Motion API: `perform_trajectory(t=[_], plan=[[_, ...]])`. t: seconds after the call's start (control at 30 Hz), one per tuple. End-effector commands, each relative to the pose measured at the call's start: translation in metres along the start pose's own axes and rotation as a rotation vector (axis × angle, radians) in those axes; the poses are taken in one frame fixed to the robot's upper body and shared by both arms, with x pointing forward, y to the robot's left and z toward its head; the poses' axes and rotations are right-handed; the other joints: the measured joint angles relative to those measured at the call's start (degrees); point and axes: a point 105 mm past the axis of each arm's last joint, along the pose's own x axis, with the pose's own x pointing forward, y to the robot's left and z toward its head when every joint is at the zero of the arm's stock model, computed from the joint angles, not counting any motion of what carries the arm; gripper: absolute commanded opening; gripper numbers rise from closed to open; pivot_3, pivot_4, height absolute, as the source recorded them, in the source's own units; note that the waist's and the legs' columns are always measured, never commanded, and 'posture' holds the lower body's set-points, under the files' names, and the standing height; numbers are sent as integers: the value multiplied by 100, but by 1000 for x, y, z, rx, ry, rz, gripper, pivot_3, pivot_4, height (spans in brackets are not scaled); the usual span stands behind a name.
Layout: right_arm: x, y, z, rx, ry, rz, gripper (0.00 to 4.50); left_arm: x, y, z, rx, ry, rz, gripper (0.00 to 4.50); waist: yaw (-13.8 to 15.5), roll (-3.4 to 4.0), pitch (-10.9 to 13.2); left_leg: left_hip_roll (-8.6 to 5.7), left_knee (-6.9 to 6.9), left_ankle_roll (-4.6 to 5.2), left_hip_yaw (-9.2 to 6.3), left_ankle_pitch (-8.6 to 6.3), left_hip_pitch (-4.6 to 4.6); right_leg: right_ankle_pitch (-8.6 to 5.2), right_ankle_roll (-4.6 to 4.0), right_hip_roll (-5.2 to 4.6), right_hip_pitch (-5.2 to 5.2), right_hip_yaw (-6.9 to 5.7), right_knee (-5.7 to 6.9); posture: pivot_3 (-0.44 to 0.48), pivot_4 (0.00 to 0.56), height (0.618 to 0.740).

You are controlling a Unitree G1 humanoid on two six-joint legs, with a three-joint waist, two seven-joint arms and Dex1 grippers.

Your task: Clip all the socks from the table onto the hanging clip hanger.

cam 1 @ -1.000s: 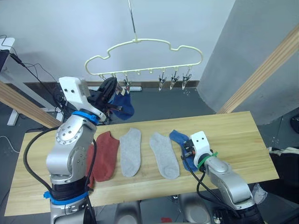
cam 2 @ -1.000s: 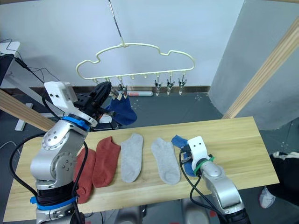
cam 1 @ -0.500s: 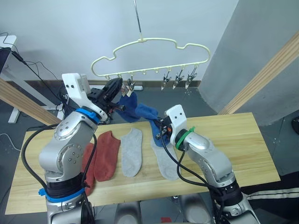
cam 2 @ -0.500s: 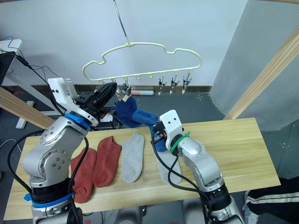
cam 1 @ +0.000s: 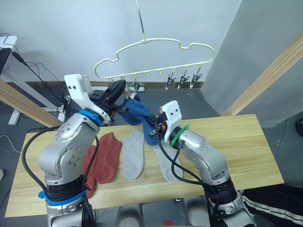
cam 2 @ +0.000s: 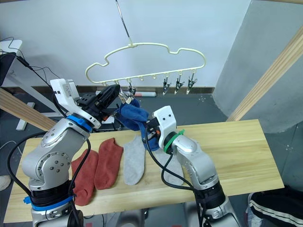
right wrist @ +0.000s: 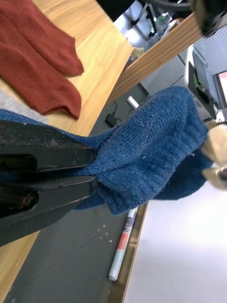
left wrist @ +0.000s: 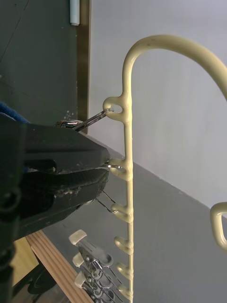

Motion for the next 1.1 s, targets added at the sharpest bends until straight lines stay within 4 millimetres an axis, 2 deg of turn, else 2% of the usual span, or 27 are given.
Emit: perform_trajectory(t=[0.03, 0.63, 0.7, 0.83, 1.0, 1.03, 1.1], plan=[[1, 6, 17, 8, -71, 25, 39, -4, -13, 23, 27, -85, -50, 0, 0, 0, 0, 0, 0, 0, 0, 0, 0, 0, 0, 0, 0, 0, 0, -111, 299, 740], [8, 11, 25, 57, -102, 45, 39, -9, -13, 18, 32, -69, -65, 0, -4, 0, 0, 0, 0, 0, -1, 0, 0, 0, -1, 0, 0, -2, 1, -109, 300, 740], [8, 11, 25, 54, -100, 41, 0, -10, -11, 17, 42, -65, -58, 603, -4, 0, 0, 1, 0, 0, 0, 0, 0, 0, -1, 0, 0, -1, 0, -108, 299, 740], [9, 12, 24, 51, -97, 48, 1173, -13, -8, 18, 80, -67, -42, 1858, -4, 0, 0, 1, 0, 0, -1, 0, 1, 1, -1, 0, 0, -2, 2, -104, 298, 740], [11, 16, 20, 32, -69, 73, 3045, -17, -7, 18, 115, -75, -36, 3379, -4, 0, -1, 2, 0, 0, -1, 0, 3, 1, -2, 1, 0, -2, 3, -95, 293, 740], [11, 16, 18, 25, -57, 74, 3354, -19, -5, 18, 128, -74, -27, 3385, -3, 0, -1, 2, 0, 0, -1, 0, 3, 1, -2, 1, 0, -2, 3, -95, 293, 740], [11, 15, 14, 11, -38, 71, 3354, -23, 2, 16, 153, -70, 13, 3385, -4, 0, -1, 2, 0, 0, -1, 0, 2, 1, -2, 1, 0, -1, 3, -95, 293, 740]])
